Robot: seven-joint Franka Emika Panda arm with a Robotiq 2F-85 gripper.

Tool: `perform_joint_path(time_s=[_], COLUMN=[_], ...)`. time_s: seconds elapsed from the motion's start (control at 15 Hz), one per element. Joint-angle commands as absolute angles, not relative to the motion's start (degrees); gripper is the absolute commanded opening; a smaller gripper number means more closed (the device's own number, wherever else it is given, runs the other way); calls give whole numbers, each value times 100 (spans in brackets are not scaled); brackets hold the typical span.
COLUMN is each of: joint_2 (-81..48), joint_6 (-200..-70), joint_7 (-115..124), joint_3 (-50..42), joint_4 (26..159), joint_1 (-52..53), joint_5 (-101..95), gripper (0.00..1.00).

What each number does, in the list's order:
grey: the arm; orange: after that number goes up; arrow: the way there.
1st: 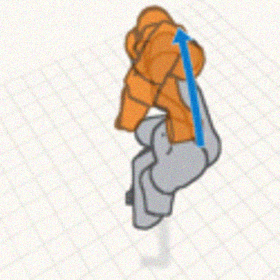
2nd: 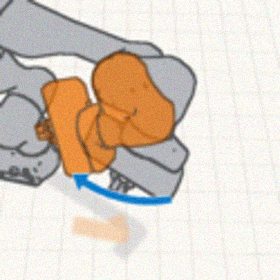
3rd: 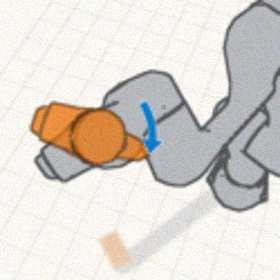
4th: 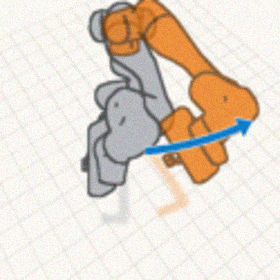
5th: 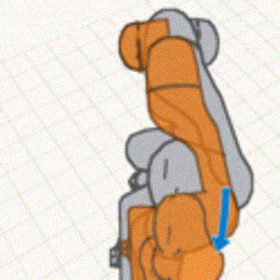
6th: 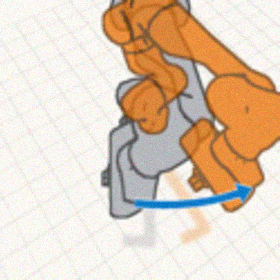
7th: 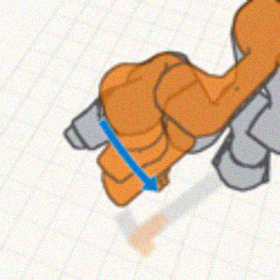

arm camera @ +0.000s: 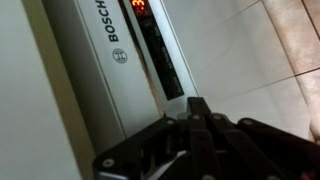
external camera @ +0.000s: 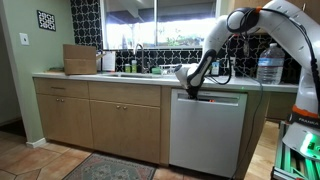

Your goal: Push a button on the dishwasher

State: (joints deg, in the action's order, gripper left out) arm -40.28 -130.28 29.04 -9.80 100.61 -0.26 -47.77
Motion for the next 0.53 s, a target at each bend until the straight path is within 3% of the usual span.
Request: perform_joint_path(time_s=[0.0,0.47], joint_2=[-4238,-4321], joint_6=[-13177,-13325], joint_7=[2901,3350], joint_3=[-1369,-1507], joint_4=[9812,9895], joint_1=[23,209], joint_5=[-5120,-5773], gripper=[0,0])
